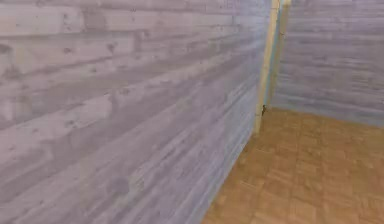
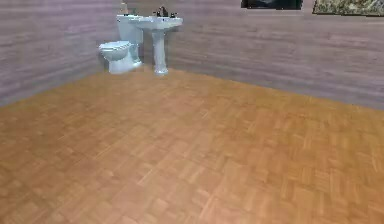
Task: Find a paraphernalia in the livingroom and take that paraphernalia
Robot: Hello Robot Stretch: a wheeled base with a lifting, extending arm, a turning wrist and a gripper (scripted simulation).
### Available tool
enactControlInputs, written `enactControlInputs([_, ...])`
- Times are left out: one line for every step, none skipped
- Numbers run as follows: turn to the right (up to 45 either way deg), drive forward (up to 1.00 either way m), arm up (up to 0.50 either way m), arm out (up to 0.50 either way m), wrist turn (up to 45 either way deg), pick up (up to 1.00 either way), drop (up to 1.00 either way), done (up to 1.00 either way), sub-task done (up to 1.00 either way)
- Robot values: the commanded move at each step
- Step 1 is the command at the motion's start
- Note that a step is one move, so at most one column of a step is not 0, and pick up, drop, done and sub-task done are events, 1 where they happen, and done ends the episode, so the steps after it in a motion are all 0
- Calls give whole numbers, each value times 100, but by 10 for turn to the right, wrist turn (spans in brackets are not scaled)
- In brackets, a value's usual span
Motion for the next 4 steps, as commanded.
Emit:
enactControlInputs([420, 0, 0, 0, 0, 0, 0, 0, 0])
enactControlInputs([0, 20, 0, 0, 0, 0, 0, 0, 0])
enactControlInputs([450, 0, 0, 0, 0, 0, 0, 0, 0])
enactControlInputs([330, 0, 0, 0, 0, 0, 0, 0, 0])
